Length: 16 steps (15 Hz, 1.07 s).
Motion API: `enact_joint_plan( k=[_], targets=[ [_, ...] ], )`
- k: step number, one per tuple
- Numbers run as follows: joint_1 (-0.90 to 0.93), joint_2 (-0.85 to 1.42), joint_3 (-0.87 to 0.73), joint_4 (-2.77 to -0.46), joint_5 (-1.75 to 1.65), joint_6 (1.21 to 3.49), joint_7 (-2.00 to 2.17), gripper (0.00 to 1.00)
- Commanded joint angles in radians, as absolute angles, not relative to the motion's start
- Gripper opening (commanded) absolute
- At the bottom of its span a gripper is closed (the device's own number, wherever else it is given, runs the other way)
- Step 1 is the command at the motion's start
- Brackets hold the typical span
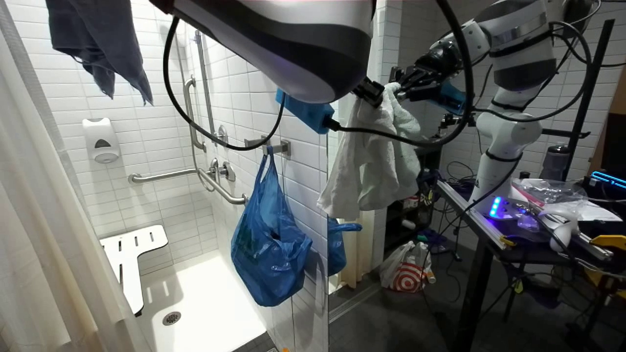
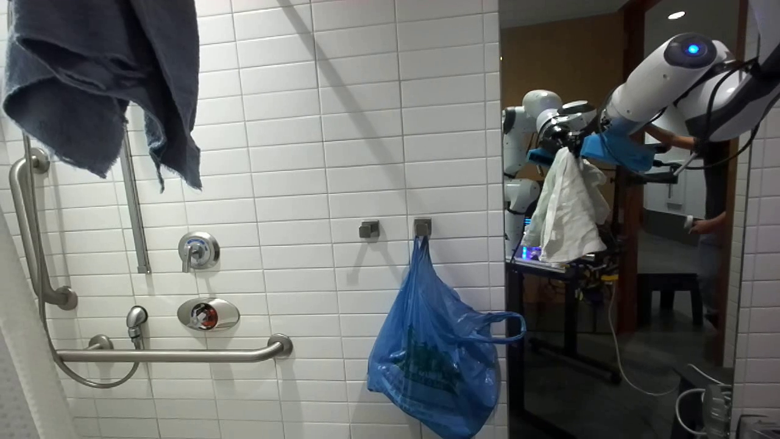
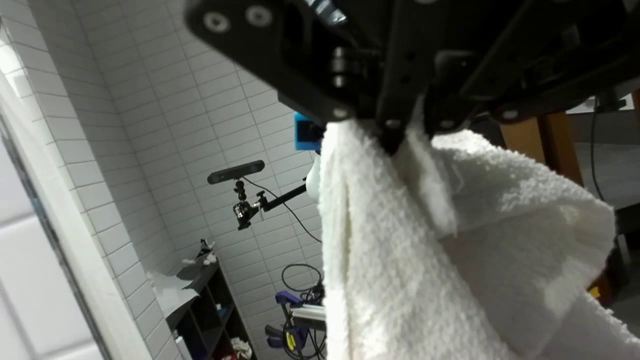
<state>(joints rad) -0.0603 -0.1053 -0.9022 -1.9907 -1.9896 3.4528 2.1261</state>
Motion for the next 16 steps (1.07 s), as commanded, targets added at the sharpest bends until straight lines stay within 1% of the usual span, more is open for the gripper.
enact_joint_plan(
  k=[1, 10, 16],
  targets=[
    [-0.067, 0.065, -0.875, -1.924, -2.041, 3.454, 2.248, 0.01],
    [-0.044, 0.193, -0.866, -1.939, -2.171, 3.456, 2.449, 0.01],
    [-0.063, 0.120, -0.859, -1.956, -2.248, 3.453, 2.530, 0.01]
  ],
)
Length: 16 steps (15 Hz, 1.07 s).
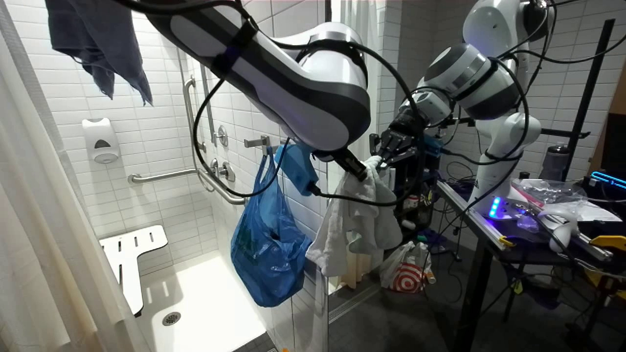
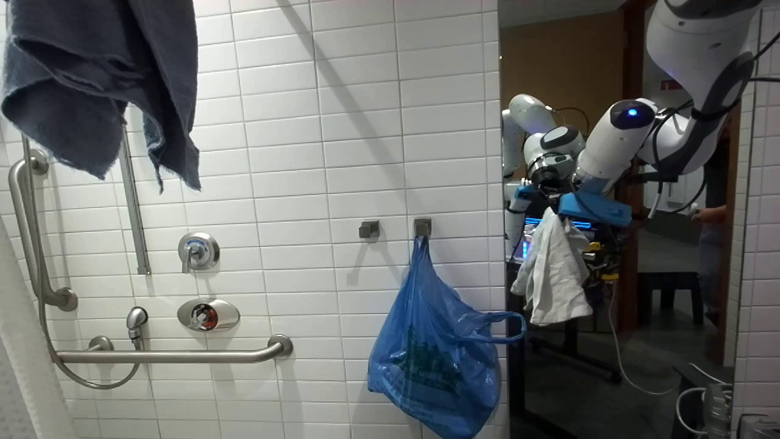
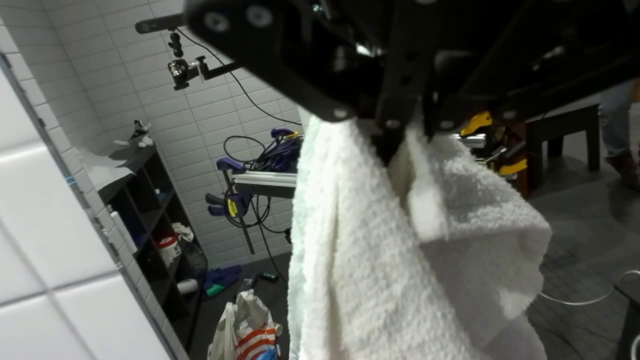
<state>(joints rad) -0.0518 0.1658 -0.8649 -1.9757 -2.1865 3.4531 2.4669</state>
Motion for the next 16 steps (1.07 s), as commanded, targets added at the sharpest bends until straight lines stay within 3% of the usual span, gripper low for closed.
enact_joint_plan(
  k=[1, 16],
  targets=[
    [-0.064, 0.105, -0.862, -1.955, -2.257, 3.453, 2.536, 0.01],
    [-0.092, -0.183, -0.898, -1.883, -2.326, 3.453, 2.584, 0.01]
  ],
)
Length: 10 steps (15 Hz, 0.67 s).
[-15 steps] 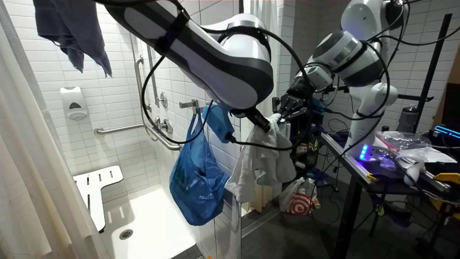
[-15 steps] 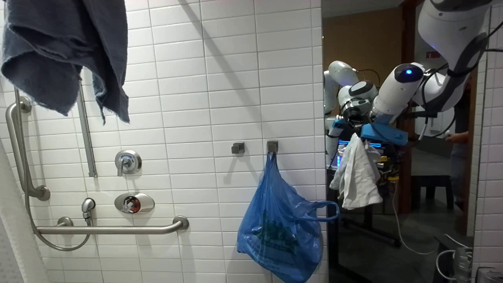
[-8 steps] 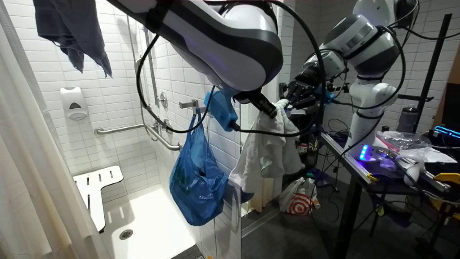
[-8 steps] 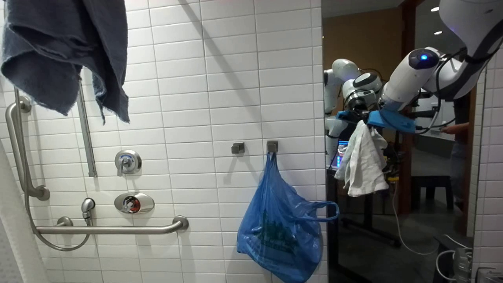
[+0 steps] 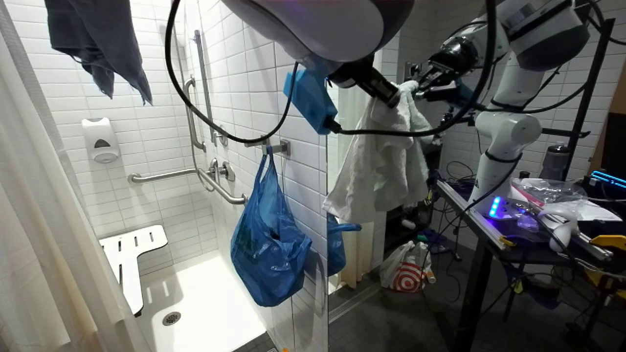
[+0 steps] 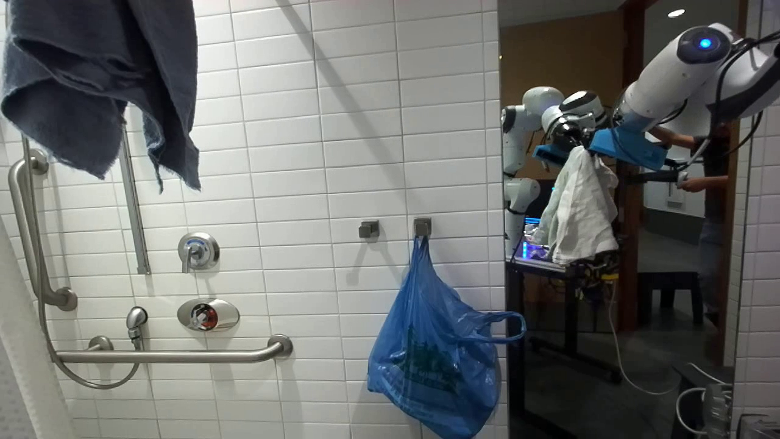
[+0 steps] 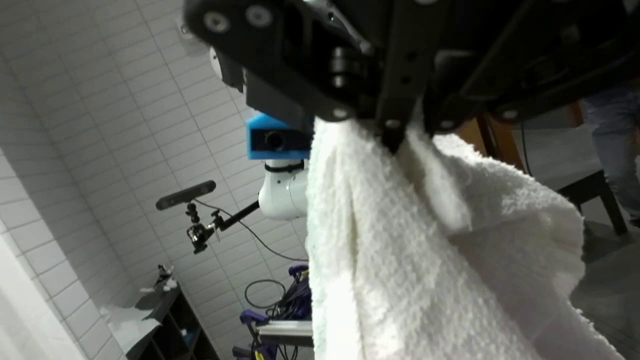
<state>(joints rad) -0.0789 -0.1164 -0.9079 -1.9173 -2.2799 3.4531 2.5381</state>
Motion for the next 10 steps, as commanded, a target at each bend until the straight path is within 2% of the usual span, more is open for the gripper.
enact_joint_plan(
  k=[1, 5, 10],
  targets=[
    [-0.100, -0.203, -0.893, -1.874, -2.328, 3.453, 2.586, 0.01],
    [-0.133, -0.256, -0.864, -1.828, -2.340, 3.453, 2.600, 0.01],
    [-0.165, -0.218, -0.817, -1.780, -2.327, 3.457, 2.617, 0.01]
  ],
)
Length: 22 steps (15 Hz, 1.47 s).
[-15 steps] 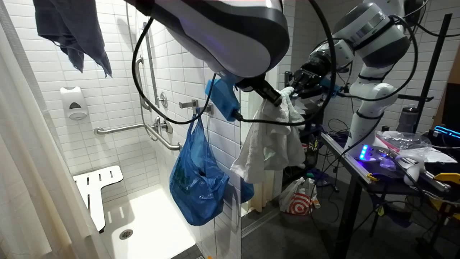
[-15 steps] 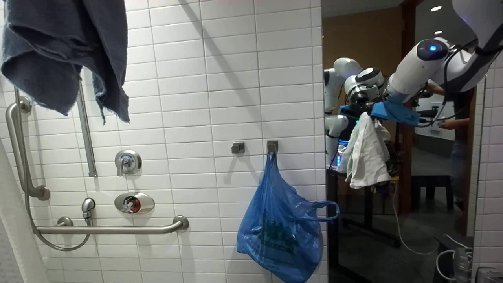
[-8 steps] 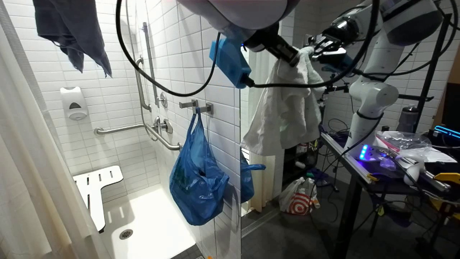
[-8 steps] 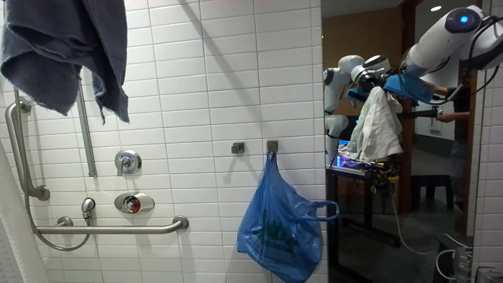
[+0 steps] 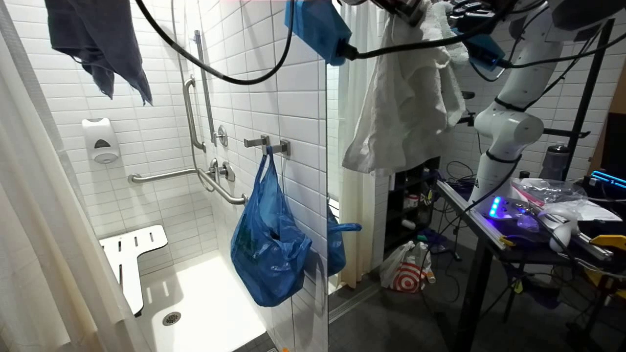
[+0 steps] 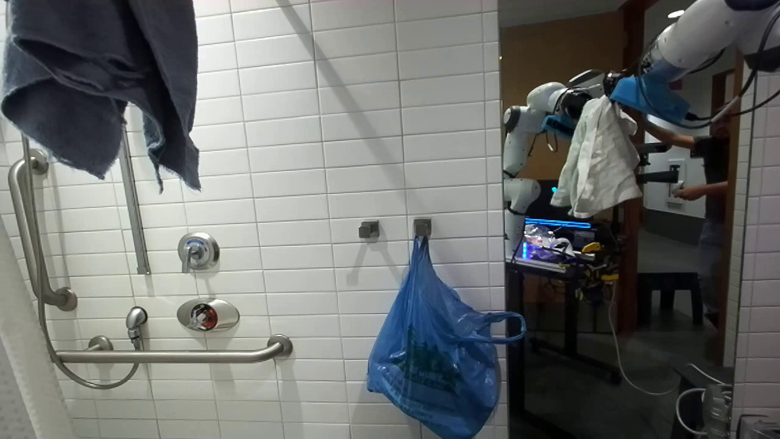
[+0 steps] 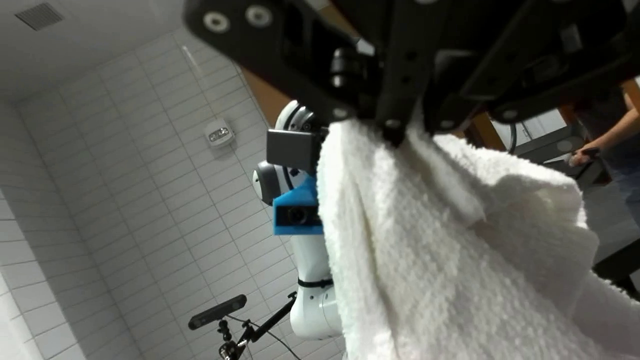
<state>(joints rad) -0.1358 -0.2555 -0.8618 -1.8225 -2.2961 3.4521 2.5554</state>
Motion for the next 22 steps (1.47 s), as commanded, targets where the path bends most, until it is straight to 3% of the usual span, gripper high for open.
enact_joint_plan(
  k=[1, 22],
  targets=[
    [-0.168, -0.199, -0.811, -1.771, -2.323, 3.467, 2.618, 0.01],
    [-0.147, 0.116, -0.726, -1.851, -2.272, 3.474, 2.628, 0.01]
  ],
)
